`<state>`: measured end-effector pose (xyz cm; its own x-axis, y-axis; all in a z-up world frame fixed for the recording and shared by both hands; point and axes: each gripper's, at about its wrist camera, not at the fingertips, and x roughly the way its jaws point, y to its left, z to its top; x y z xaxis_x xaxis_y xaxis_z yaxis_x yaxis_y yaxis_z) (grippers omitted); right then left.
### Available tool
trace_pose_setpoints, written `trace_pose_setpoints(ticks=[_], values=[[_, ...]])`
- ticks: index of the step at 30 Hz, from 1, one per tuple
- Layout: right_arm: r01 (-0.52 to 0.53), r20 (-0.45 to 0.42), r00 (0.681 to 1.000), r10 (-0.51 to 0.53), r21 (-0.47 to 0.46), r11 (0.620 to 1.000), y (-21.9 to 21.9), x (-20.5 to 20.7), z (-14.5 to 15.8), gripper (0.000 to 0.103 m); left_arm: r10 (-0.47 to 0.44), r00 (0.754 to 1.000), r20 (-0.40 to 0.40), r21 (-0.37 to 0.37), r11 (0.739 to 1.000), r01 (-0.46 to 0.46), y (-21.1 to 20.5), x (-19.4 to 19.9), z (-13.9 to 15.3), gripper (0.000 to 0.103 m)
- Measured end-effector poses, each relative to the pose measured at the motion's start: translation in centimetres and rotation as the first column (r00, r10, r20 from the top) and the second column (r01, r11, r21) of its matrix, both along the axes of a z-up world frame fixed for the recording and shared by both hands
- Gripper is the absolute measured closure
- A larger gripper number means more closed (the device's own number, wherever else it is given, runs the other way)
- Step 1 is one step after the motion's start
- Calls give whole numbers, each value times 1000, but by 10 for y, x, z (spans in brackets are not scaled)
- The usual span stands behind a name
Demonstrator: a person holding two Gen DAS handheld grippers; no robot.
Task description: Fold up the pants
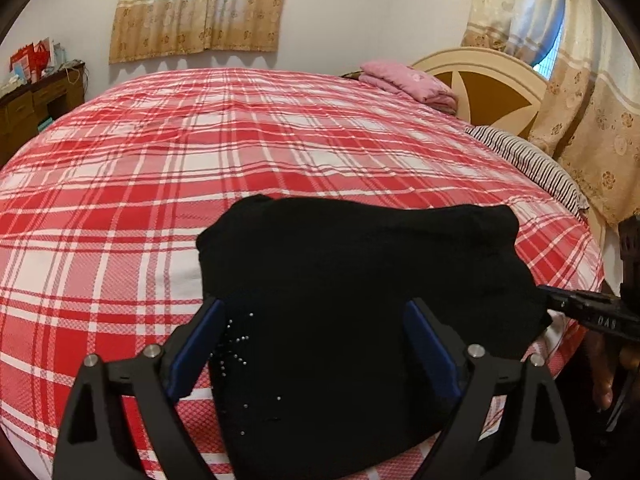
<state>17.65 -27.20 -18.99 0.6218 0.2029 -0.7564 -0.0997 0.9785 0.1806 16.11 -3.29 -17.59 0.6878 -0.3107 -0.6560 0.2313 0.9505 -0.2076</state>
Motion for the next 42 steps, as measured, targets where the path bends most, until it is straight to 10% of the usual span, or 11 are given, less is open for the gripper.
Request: trace_pose_setpoints(ticks=[5, 10, 17, 30, 42], values=[[19, 64, 998, -23, 55, 998, 0, 12, 23, 48, -10, 1000, -1, -10, 1000, 10, -1, -2, -1, 10], [25, 10, 1000, -26, 114, 993, 1, 42, 15, 48, -22, 1000, 6, -28, 999, 22, 0, -4, 2, 10], [5, -12, 1000, -3, 157, 988, 3, 28, 3, 95, -7, 1000, 4, -64, 998, 7, 7, -2, 2, 10], [76, -32, 997, -72, 164, 984, -21, 25, -13, 96, -4, 1000, -1, -22, 1000, 4, 4, 4, -4, 6], [-24, 165, 986, 0, 141, 990, 13, 36, 44, 55, -5, 1000, -27, 0, 1000, 5, 0, 4, -11, 6]])
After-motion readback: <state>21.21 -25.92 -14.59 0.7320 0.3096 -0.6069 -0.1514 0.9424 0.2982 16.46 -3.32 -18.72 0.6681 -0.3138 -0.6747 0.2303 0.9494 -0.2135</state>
